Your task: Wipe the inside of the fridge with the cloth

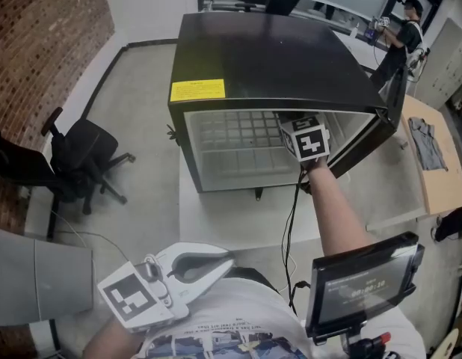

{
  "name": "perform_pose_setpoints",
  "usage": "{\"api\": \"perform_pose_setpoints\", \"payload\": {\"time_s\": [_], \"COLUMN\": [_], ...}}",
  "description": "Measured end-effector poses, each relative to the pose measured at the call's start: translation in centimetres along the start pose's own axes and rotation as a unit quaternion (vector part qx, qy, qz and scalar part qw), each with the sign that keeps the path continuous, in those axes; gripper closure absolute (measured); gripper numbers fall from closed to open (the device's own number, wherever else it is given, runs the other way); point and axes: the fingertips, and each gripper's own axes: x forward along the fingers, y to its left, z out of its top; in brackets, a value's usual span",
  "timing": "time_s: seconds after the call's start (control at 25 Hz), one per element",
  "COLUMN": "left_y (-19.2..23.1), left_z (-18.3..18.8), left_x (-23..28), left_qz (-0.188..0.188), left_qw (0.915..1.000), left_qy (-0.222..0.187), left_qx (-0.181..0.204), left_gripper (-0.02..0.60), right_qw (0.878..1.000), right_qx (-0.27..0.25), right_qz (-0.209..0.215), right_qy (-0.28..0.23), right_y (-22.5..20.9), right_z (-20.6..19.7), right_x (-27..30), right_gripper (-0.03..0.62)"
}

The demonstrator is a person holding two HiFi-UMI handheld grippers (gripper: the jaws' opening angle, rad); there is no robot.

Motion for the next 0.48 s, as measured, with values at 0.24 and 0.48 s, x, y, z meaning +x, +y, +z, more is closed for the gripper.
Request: {"api": "perform_pose_setpoints", "payload": {"time_s": [0.24,0.48], "left_y": [0.0,-0.3], "left_z": [-0.3,-0.2], "left_x": [-0.8,-2.4], "left_qz": [0.014,0.036], "left_qw": [0.9999,0.9992], "left_qy": [-0.001,-0.009], "left_qx": [-0.005,-0.012], "left_gripper": [0.575,0.575], "right_qw": [0.999,0.996], "right_qx": [0.008,0.011], "right_qz": [0.048,0.089], "right_qy": [-0.002,-0.015], "right_y": [4.3,8.5], "right_z": [1.6,3.9], "right_x": [1.3,2.0], "right_gripper": [0.516,0.516]}}
